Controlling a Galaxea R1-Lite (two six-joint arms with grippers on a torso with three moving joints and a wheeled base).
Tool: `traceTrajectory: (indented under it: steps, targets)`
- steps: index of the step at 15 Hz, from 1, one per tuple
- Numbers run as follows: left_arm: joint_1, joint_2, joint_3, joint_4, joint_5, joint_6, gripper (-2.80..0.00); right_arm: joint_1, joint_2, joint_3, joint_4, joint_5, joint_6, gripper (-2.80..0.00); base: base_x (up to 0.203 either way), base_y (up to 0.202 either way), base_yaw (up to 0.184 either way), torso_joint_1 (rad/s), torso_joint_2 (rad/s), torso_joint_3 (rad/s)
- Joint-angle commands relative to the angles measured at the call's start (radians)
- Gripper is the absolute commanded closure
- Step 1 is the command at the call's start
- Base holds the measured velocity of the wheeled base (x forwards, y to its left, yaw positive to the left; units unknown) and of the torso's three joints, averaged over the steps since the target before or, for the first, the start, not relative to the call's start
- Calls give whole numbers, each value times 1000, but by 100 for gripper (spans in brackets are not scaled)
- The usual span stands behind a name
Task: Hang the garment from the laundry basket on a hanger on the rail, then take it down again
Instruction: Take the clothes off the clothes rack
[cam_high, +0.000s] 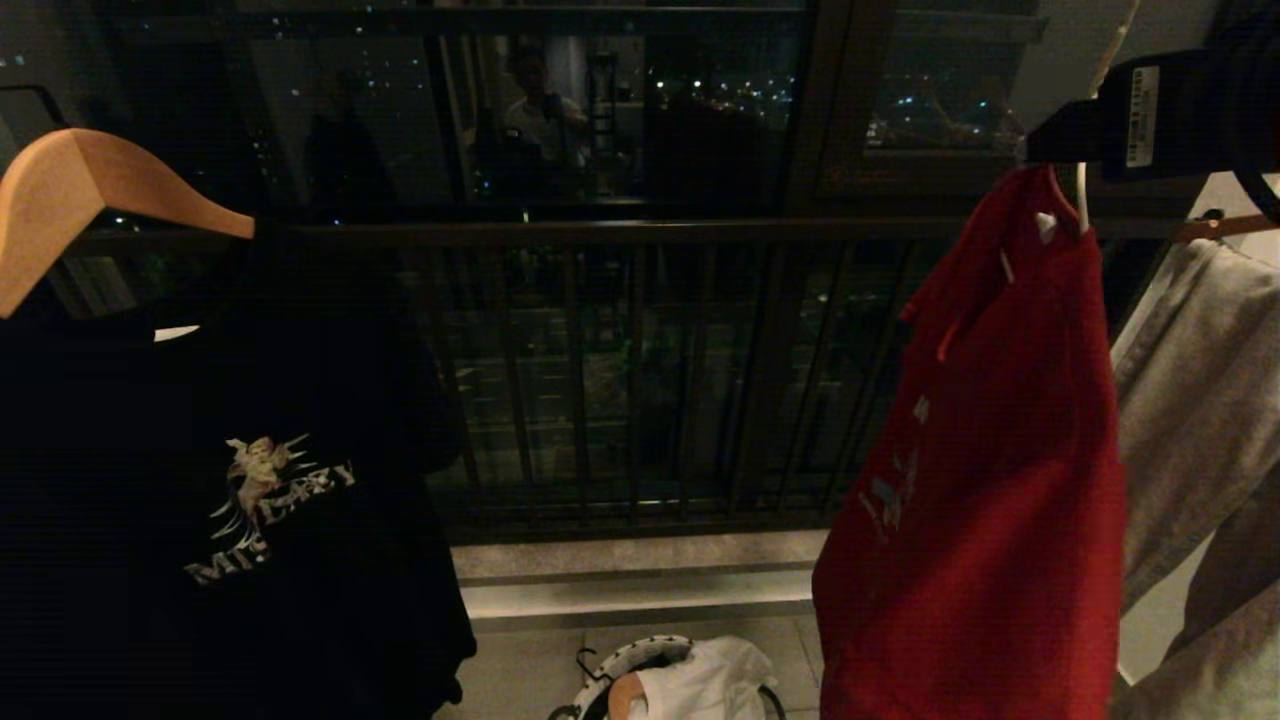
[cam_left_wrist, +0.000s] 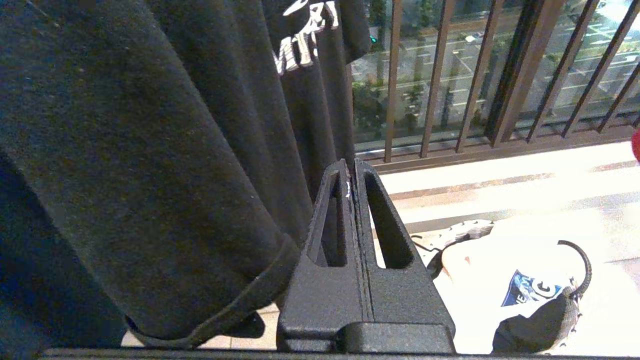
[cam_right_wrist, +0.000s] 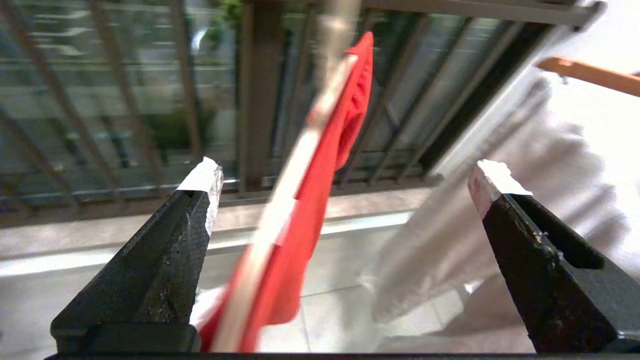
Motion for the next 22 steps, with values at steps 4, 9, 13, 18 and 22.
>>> traceTrajectory:
  steps: [4, 9, 13, 18, 22]
  targets:
    - [0, 1, 2, 0, 0, 0, 0, -70, 76, -21, -86, 4, -31, -280, 0, 0, 0, 0, 0, 0]
    - [0, 1, 2, 0, 0, 0, 0, -116, 150, -20, -275, 34, -101, -280, 0, 0, 0, 0, 0, 0]
    - [0, 1, 2, 0, 0, 0, 0, -116, 184, -18, -297, 47, -98, -280, 0, 0, 0, 0, 0, 0]
    - [0, 1, 2, 0, 0, 0, 0, -116, 193, -20, -331, 64, -98, -280, 0, 0, 0, 0, 0, 0]
    - [0, 1, 3, 0, 0, 0, 0, -116, 187, -20, -333, 68, -97, -280, 0, 0, 0, 0, 0, 0]
